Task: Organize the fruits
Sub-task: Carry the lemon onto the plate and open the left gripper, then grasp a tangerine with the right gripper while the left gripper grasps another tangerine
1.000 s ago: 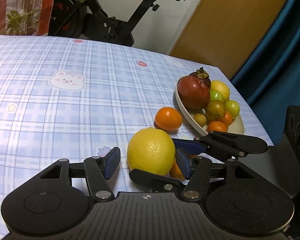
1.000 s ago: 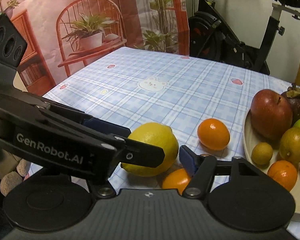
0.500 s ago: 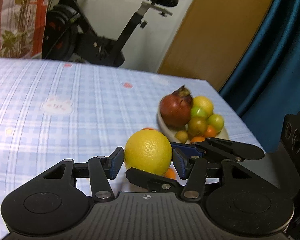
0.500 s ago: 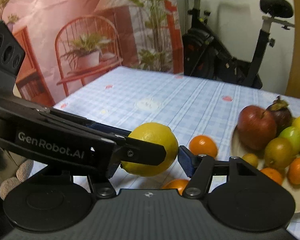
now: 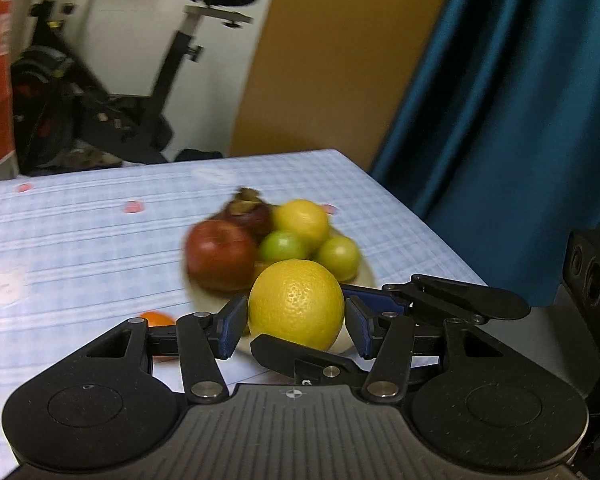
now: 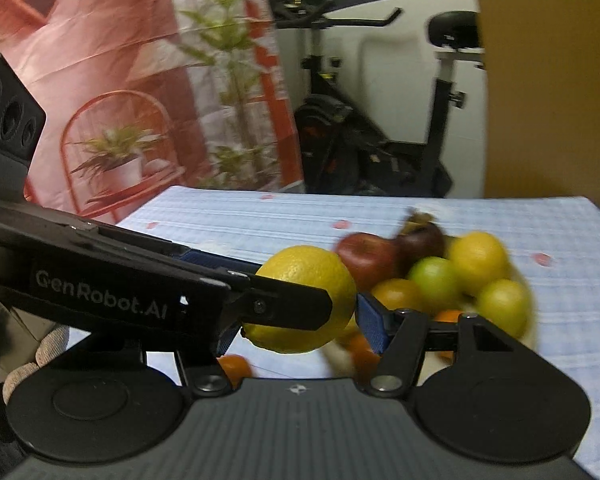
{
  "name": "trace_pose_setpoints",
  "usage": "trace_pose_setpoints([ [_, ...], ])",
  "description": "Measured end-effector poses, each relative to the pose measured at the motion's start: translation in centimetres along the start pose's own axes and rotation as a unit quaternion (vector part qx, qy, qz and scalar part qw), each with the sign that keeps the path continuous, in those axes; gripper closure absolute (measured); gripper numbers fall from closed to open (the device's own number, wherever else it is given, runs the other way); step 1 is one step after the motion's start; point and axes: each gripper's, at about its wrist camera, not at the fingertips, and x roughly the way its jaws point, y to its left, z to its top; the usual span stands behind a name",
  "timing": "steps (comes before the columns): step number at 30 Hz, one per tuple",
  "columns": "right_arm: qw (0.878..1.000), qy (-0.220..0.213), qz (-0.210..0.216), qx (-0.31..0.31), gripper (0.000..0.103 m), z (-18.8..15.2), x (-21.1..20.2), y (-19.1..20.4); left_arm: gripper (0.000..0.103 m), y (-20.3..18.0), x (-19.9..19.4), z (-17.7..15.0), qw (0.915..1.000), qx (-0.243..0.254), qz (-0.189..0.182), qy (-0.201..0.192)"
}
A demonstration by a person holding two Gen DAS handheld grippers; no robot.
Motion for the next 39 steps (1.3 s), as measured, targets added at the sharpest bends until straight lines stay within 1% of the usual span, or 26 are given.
trace_pose_setpoints([
  [4,1.000,0.003,-0.023,0.015,0.040,-0.6,-1.2,-2.8,0.047,-2.2,2.5,0.4,0.9997,0.007,-0.015,0.020],
  [9,0.999,0.008,-0.035,0.037,0.040,-1.5,-1.8,-5.2,0.047,-3.7,4.7,0.3,0.9989,0.010,-0.024,0.039],
  [14,0.998,0.017,-0.035,0.047,0.040,-1.9,-1.3,-6.5,0.047,-3.6,6.2,0.3,0.9984,0.010,-0.020,0.053],
  [17,0.998,0.024,-0.032,0.051,0.041,-2.0,-0.7,-6.6,0.049,-3.5,6.8,0.4,0.9983,0.018,-0.011,0.054],
  [19,0.998,0.020,-0.030,0.051,0.042,-2.0,-0.5,-6.6,0.049,-3.3,6.7,0.4,0.9984,0.016,-0.011,0.053],
  [26,0.998,0.018,-0.041,0.042,0.041,-1.4,-0.9,-5.9,0.047,-2.1,5.2,1.1,0.9993,-0.009,-0.003,0.037],
  [32,0.998,0.012,-0.043,0.036,0.041,-1.0,-1.9,-5.2,0.047,-0.7,2.2,1.6,0.9998,-0.016,-0.004,0.011],
  [39,0.999,0.006,-0.030,0.030,0.041,-0.4,-2.5,-3.7,0.047,1.8,-1.8,1.8,0.9994,-0.012,0.029,-0.013],
])
